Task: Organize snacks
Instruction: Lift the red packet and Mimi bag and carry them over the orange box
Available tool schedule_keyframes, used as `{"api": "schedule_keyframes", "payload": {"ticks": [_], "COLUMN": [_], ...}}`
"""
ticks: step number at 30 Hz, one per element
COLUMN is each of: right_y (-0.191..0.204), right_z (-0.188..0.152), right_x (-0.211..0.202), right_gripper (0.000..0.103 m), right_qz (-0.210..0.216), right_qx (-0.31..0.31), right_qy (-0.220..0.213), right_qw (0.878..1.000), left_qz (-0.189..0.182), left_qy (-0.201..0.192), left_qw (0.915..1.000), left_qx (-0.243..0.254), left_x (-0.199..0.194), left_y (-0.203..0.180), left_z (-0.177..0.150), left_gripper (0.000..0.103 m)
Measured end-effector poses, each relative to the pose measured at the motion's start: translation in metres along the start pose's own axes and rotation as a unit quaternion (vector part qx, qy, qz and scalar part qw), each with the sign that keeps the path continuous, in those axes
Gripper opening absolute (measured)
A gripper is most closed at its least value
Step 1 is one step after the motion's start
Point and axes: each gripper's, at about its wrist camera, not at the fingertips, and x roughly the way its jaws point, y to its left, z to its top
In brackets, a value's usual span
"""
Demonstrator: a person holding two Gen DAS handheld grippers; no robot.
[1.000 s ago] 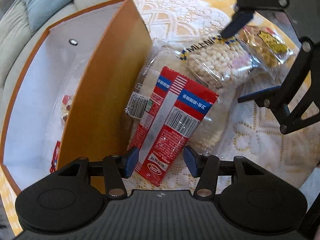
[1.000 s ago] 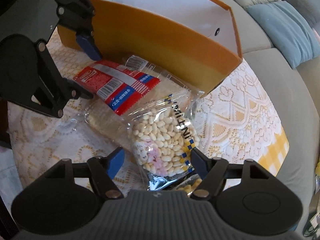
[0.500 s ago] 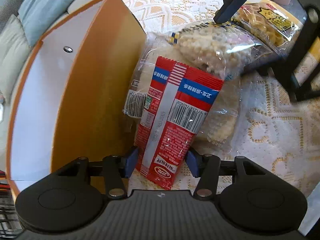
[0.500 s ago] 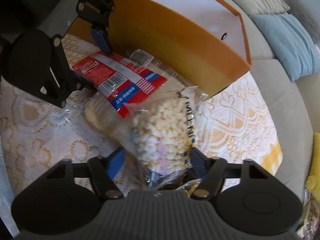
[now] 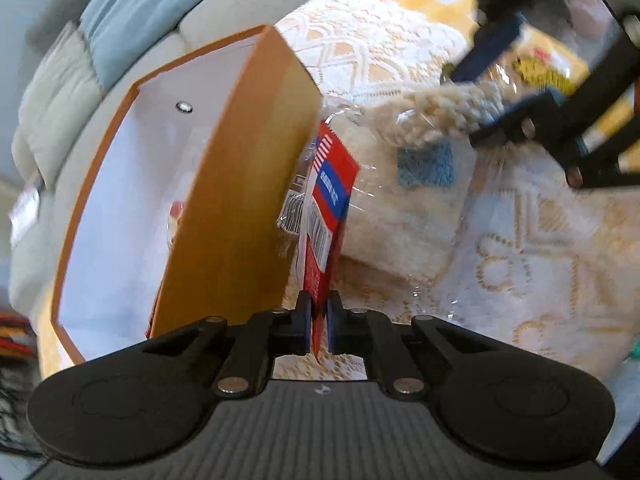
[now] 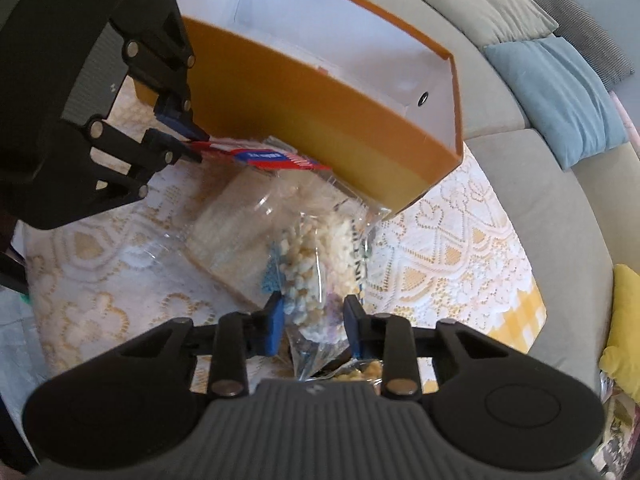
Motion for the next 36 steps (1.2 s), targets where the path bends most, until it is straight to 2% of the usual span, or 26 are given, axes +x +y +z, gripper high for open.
{"api": "schedule_keyframes", "payload": {"ticks": [2, 4, 5, 8, 11, 14, 17, 29, 36], "right_y": [-0.003, -0.010, -0.012, -0.016, -0.016, -0.018, -0.021, -0.026, -0.024], "right_z": [0.000, 0.001, 0.001, -0.001, -0.002, -0.006, -0.007, -0.003, -0.006], "right_x": [-0.008, -0.015, -0.019, -0.025, -0.019, -0.014, -0.009, 0.003, 0.018], "right_gripper": [0.026, 0.018, 0.018, 0.018, 0.018, 0.018, 0.018, 0.023, 0.024], "right_qz": [0.012, 0.040, 0.054, 0.081, 0.087, 0.097, 0.102, 0.105, 0.110], "right_qx": [0.016, 0.049, 0.067, 0.102, 0.117, 0.138, 0.151, 0.141, 0.148], "right_qy": [0.000, -0.001, 0.001, 0.004, 0.011, 0.015, 0.016, 0.008, 0.030], "right_qw": [1.000, 0.998, 0.996, 0.991, 0.989, 0.986, 0.983, 0.984, 0.982], "left_qz": [-0.024, -0.066, -0.084, -0.152, -0.193, -0.179, -0.184, -0.175, -0.183], "left_qy": [0.005, 0.003, 0.003, 0.016, 0.033, 0.038, 0.038, 0.040, 0.032], "left_qw": [0.9994, 0.9962, 0.9940, 0.9811, 0.9677, 0.9686, 0.9662, 0.9643, 0.9624], "left_qx": [-0.026, -0.056, -0.070, -0.119, -0.159, -0.168, -0.176, -0.195, -0.198], "left_x": [-0.007, -0.017, -0.021, -0.027, -0.021, -0.012, -0.005, 0.006, 0.014], "left_y": [0.010, 0.022, 0.026, 0.036, 0.044, 0.045, 0.046, 0.057, 0.051], "left_z": [0.002, 0.002, 0.002, 0.003, 0.002, 0.002, 0.001, -0.004, 0.005], "left_gripper": [0.007, 0.007, 0.007, 0.006, 0.006, 0.006, 0.006, 0.011, 0.012]}}
